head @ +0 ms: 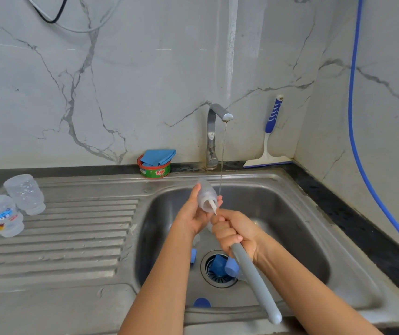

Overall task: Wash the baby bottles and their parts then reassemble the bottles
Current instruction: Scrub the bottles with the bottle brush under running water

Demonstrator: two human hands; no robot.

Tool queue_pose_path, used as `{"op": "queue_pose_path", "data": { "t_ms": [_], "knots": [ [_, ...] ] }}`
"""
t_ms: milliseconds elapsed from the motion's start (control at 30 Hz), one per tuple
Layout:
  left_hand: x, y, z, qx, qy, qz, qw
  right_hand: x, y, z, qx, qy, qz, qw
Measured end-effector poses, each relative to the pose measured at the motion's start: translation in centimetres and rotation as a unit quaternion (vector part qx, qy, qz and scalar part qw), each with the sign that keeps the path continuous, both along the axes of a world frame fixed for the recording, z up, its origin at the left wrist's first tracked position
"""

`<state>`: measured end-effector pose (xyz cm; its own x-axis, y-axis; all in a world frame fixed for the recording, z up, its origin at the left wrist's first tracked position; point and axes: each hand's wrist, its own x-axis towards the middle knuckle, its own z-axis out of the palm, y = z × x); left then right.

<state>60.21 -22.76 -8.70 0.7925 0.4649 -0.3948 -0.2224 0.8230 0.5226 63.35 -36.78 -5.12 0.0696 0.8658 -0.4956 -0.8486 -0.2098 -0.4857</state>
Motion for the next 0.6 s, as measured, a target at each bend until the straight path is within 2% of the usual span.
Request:
{"op": "queue_pose_path", "data": {
  "t_ms": [100,200,267,367,467,533,600],
  "knots": [
    [-0.3,-0.1,0.0,0.015,0.042,0.019,0.999,0.2,-0.4,-0.1,-0.080,-0.170,0.075,0.979],
    [-0.2,-0.1,-0.4,0.107,0.133,0.052,0.984,0.5,-0.6,-0.4,-0.158,-0.314,0.145,0.925],
    [-0.1,-0.2,-0.8,0.158,0.176,0.084,0.968,0.0,-0.5,-0.6,-0.210,-0.436,0.158,0.861],
    [0.2,-0.3,-0.9,0.171,0.201,0.137,0.955,-0.9,0.3,-1.4,-0.250,-0.602,0.154,0.743],
    [0.5,-0.7,-1.0,0.165,0.220,0.175,0.946,-1.1,0.8,-2.5,-0.264,-0.713,0.126,0.637],
    [0.7,-0.8,-1.3,0.210,0.250,0.203,0.923,-1.3,0.9,-3.0,-0.255,-0.789,0.087,0.552],
    [0.7,-0.7,-1.4,0.248,0.274,0.203,0.907,-1.3,1.0,-3.8,-0.246,-0.824,0.087,0.504]
  ]
}}
